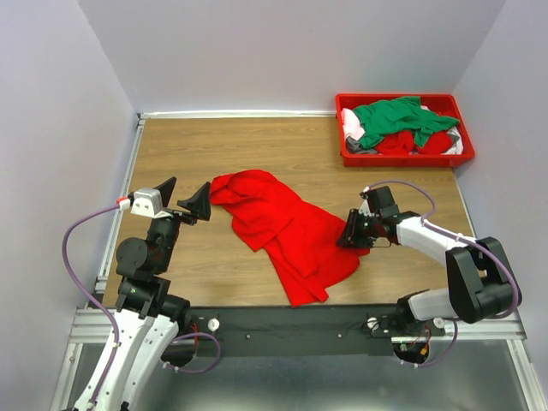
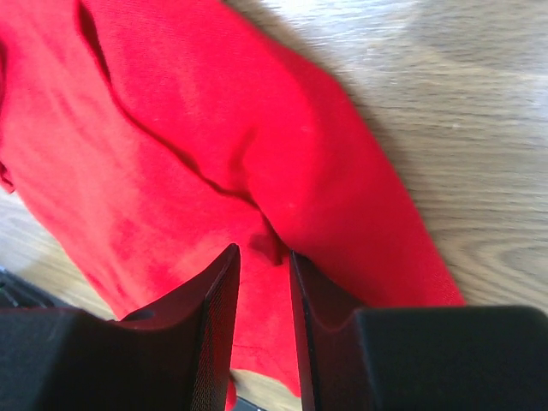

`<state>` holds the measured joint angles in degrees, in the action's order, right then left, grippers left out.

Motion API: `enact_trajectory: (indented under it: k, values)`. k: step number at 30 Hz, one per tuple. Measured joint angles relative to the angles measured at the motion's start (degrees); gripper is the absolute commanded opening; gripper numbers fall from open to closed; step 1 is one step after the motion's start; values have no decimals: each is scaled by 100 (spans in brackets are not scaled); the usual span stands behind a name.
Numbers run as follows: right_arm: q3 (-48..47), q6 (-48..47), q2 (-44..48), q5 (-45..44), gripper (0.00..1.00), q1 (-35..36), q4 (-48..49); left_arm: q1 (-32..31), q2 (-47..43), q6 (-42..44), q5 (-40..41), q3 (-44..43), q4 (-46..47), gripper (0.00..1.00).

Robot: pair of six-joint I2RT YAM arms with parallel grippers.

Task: Fold and stack the t-shirts
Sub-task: Flatten the tshirt out

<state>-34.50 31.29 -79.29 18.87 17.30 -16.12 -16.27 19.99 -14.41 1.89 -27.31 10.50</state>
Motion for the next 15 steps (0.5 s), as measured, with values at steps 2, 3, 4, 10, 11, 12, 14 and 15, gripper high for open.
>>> enact_trajectory:
  k: [2, 3, 4, 10, 11, 12, 14, 15]
  values:
    - [22, 17, 0, -66, 35, 0, 2, 0, 0, 0, 0, 0, 0, 98]
    - [28, 20, 0, -83, 34, 0, 11, 0, 0, 0, 0, 0, 0, 98]
    - [28, 20, 0, -105, 33, 0, 15, 0, 0, 0, 0, 0, 0, 99]
    - [28, 11, 11, -125, 23, 0, 85, 0, 0, 0, 0, 0, 0, 98]
    - [28, 11, 11, -122, 21, 0, 118, 0, 0, 0, 0, 0, 0, 98]
    - [28, 2, 11, -114, 20, 0, 149, 0, 0, 0, 0, 0, 0, 98]
    - [28, -20, 11, -68, 19, 0, 188, 0, 0, 0, 0, 0, 0, 98]
    - [28, -24, 9, -46, 19, 0, 201, 0, 0, 0, 0, 0, 0, 98]
